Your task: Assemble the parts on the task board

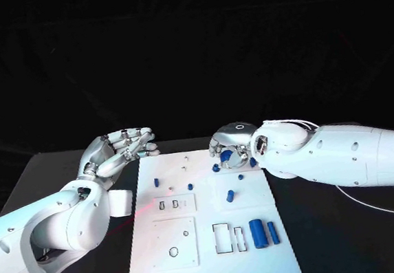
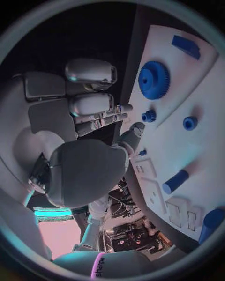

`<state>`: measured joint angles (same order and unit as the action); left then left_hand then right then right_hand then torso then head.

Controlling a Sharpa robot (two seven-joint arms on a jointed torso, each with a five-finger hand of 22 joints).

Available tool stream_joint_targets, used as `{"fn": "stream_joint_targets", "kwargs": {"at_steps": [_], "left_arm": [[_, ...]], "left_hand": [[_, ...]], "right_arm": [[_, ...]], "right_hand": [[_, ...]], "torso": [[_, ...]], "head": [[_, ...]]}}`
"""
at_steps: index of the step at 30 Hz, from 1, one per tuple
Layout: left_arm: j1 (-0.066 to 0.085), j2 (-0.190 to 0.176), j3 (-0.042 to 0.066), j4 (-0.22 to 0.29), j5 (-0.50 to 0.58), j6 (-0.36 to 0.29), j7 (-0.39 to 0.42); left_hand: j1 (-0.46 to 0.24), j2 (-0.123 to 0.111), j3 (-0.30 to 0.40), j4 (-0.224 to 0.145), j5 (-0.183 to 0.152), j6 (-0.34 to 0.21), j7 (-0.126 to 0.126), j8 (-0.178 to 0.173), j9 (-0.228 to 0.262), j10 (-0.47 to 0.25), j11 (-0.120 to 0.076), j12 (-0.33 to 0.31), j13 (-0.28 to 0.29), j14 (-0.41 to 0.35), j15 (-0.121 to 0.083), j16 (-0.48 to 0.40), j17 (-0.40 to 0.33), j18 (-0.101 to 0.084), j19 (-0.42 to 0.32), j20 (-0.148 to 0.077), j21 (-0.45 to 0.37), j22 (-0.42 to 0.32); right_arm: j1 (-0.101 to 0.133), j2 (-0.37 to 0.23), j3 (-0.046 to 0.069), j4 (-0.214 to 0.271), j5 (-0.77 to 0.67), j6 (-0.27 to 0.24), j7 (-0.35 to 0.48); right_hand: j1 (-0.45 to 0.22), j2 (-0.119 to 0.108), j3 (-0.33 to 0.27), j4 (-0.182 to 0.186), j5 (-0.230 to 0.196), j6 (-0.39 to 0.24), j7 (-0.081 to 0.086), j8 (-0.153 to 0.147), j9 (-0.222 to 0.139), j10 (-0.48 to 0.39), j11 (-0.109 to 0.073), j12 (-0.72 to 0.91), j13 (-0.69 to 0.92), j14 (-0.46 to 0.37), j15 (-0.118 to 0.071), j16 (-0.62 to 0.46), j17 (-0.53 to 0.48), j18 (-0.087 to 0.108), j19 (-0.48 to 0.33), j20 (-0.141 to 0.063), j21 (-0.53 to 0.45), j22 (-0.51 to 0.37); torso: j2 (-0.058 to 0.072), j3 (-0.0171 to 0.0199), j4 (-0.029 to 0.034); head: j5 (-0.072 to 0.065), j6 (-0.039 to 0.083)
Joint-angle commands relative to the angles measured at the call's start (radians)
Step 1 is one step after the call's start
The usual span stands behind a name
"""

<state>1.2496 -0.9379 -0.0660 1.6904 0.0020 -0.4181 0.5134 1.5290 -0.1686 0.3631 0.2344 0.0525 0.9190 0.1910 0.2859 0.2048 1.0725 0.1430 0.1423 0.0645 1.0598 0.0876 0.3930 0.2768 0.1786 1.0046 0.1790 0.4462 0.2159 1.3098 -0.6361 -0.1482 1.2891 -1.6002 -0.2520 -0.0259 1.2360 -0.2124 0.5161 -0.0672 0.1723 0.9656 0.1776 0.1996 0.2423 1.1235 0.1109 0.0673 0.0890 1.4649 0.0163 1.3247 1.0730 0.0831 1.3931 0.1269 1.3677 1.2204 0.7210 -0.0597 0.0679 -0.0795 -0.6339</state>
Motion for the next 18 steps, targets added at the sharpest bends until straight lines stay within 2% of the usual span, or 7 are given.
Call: {"fn": "stream_joint_targets", "kwargs": {"at_steps": [1, 5, 11, 13, 15, 18], "left_arm": [[0.003, -0.001, 0.001, 0.004, -0.006, 0.021, -0.001], [0.004, -0.002, 0.001, 0.004, -0.006, 0.020, -0.002], [0.005, 0.000, 0.002, 0.003, -0.006, 0.022, -0.003], [0.005, 0.001, 0.002, 0.002, -0.006, 0.022, -0.003], [0.005, 0.001, 0.002, 0.002, -0.006, 0.022, -0.004], [0.006, 0.000, 0.002, 0.003, -0.005, 0.022, -0.004]], "left_hand": [[-0.003, -0.010, 0.005, -0.001, -0.001, 0.002, 0.005, -0.006, -0.002, 0.004, 0.000, -0.008, -0.001, 0.005, 0.000, -0.004, 0.002, 0.002, 0.003, -0.001, 0.003, 0.002], [-0.003, -0.010, 0.005, -0.001, -0.001, 0.002, 0.005, -0.006, -0.002, 0.004, 0.000, -0.008, -0.001, 0.005, 0.000, -0.004, 0.002, 0.002, 0.003, -0.001, 0.003, 0.002], [-0.003, -0.011, 0.005, -0.001, -0.001, 0.002, 0.005, -0.007, -0.002, 0.003, 0.000, -0.010, -0.001, 0.005, 0.000, -0.005, 0.002, 0.002, 0.003, -0.001, 0.004, 0.002], [-0.003, -0.011, 0.005, -0.001, -0.001, 0.002, 0.005, -0.007, -0.002, 0.003, 0.000, -0.010, -0.001, 0.005, 0.000, -0.005, 0.002, 0.002, 0.003, -0.001, 0.004, 0.002], [-0.003, -0.011, 0.005, -0.001, -0.001, 0.002, 0.005, -0.007, -0.002, 0.003, 0.000, -0.010, -0.001, 0.005, 0.000, -0.005, 0.002, 0.002, 0.003, -0.001, 0.004, 0.002], [-0.003, -0.011, 0.005, -0.001, -0.001, 0.002, 0.005, -0.007, -0.002, 0.003, 0.000, -0.010, -0.001, 0.005, 0.000, -0.005, 0.002, 0.002, 0.003, -0.001, 0.004, 0.002]], "right_arm": [[0.000, 0.004, 0.000, -0.001, -0.056, 0.040, -0.027], [-0.001, 0.009, 0.000, -0.004, -0.059, 0.042, -0.026], [-0.004, 0.017, -0.001, -0.009, -0.060, 0.044, -0.021], [-0.005, 0.020, -0.001, -0.011, -0.060, 0.045, -0.019], [-0.006, 0.022, -0.001, -0.013, -0.060, 0.046, -0.019], [-0.007, 0.025, -0.001, -0.016, -0.060, 0.049, -0.018]], "right_hand": [[0.006, -0.005, 0.001, 0.004, 0.001, -0.007, -0.001, -0.003, 0.002, -0.005, 0.000, 0.004, 0.001, 0.031, 0.008, 0.008, 0.009, -0.017, 0.009, 0.000, 0.009, 0.013], [0.007, -0.003, 0.003, 0.005, 0.001, -0.004, 0.000, -0.003, 0.004, -0.004, 0.000, 0.003, 0.002, 0.032, 0.009, 0.017, 0.019, -0.018, 0.013, 0.000, 0.016, 0.025], [0.011, 0.005, 0.014, 0.009, 0.002, 0.007, 0.000, 0.000, 0.010, 0.006, 0.000, 0.007, 0.004, 0.033, 0.009, 0.036, 0.040, -0.022, 0.021, 0.002, 0.035, 0.052], [0.012, 0.008, 0.020, 0.010, 0.002, 0.012, -0.001, 0.002, 0.012, 0.011, -0.001, 0.007, 0.004, 0.033, 0.009, 0.041, 0.044, -0.023, 0.023, 0.002, 0.040, 0.060], [0.013, 0.009, 0.023, 0.011, 0.002, 0.013, -0.001, 0.002, 0.013, 0.012, -0.001, 0.008, 0.004, 0.033, 0.009, 0.043, 0.047, -0.024, 0.024, 0.002, 0.042, 0.064], [0.013, 0.015, 0.033, 0.014, 0.001, 0.022, -0.003, 0.006, 0.017, 0.024, -0.003, 0.011, 0.006, 0.034, 0.008, 0.051, 0.055, -0.027, 0.030, 0.002, 0.053, 0.080]], "torso": [[0.006, -0.0007, 0.0021], [0.013, -0.0024, 0.0016], [0.017, -0.0057, 0.0103], [0.019, -0.0080, 0.0131], [0.021, -0.0082, 0.0160], [0.024, -0.0095, 0.0166]], "head": [[0.000, 0.002], [-0.004, 0.005], [-0.010, 0.003], [-0.011, 0.001], [-0.013, 0.002], [-0.014, 0.003]]}}
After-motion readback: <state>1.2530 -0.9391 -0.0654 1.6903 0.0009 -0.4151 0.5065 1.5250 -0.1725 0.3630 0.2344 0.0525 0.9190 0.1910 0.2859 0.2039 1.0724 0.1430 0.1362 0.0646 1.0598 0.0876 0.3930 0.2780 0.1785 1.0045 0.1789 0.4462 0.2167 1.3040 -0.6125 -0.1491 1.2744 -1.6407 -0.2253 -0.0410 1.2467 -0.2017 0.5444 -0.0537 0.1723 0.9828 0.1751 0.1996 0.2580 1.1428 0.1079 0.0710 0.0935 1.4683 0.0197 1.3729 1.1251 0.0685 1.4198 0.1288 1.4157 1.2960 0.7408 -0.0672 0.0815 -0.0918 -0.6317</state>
